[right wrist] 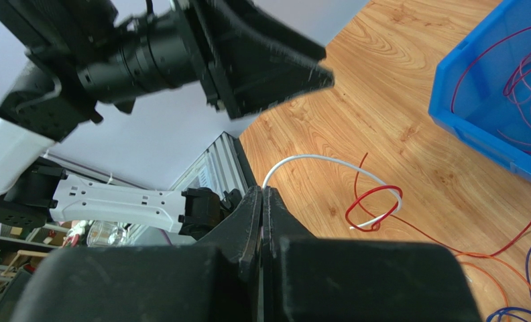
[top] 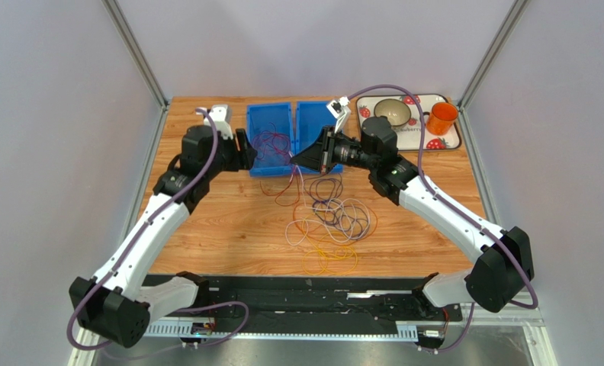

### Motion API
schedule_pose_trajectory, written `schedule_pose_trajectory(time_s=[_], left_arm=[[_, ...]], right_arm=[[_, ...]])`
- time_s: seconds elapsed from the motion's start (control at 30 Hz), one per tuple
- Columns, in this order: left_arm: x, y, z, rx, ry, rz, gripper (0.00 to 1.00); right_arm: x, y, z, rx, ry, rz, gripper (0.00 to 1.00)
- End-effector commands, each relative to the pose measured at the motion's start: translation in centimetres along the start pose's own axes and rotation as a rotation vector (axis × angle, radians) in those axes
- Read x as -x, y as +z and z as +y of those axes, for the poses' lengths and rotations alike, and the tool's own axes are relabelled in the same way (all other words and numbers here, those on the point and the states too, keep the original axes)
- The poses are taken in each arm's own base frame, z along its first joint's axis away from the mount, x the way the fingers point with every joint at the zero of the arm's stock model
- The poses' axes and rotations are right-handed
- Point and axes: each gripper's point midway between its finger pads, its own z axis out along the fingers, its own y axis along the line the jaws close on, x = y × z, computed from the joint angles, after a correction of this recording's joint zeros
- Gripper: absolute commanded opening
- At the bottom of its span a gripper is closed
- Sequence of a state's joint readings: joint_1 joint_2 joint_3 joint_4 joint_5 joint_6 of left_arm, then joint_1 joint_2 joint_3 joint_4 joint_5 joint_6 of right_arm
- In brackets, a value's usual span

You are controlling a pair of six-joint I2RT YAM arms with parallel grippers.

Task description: Untangle the cables

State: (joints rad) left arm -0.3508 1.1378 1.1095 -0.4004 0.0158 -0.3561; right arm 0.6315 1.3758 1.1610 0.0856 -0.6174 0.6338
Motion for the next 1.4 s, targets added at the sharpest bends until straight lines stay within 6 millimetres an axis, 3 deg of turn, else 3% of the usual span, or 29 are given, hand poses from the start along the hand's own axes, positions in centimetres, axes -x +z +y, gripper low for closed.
schedule_pose_trajectory(time_s=[0.0,0.07,0.1,0.4,0.6,0.93,1.03,1.27,1.37], left_arm=[[-2.5,0.1,-2.3,-0.128,0.097,-0.051,0.66],[-4.2,-0.1,-2.4,-0.117,0.120,-0.047,0.66],[-5.1,-0.1,-3.5,-0.150,0.160,-0.056,0.66],[-7.6,-2.1,-7.1,-0.322,0.264,-0.133,0.66],[-8.5,-1.7,-9.0,-0.393,0.325,-0.133,0.65],[-10.6,0.3,-10.2,-0.381,0.392,-0.073,0.64],[-10.9,1.1,-10.5,-0.363,0.398,-0.069,0.54],[-10.1,2.4,-10.2,-0.282,0.372,-0.129,0.00],[-9.9,2.4,-10.3,-0.282,0.364,-0.135,0.00]], right_arm=[[1.8,0.1,0.3,-0.010,-0.050,-0.040,0.00],[2.0,0.1,0.4,-0.011,-0.048,-0.046,0.00],[2.0,0.1,0.3,-0.012,-0.047,-0.045,0.00],[1.9,-0.5,0.9,-0.005,-0.034,-0.049,0.00],[1.8,-0.7,1.2,-0.002,-0.034,-0.050,0.00],[2.1,-1.0,1.7,0.009,-0.037,-0.056,0.00],[2.0,-0.9,1.6,0.008,-0.036,-0.055,0.00],[2.1,-1.0,1.7,0.008,-0.036,-0.055,0.00],[2.2,-1.0,1.9,0.011,-0.043,-0.056,0.00]])
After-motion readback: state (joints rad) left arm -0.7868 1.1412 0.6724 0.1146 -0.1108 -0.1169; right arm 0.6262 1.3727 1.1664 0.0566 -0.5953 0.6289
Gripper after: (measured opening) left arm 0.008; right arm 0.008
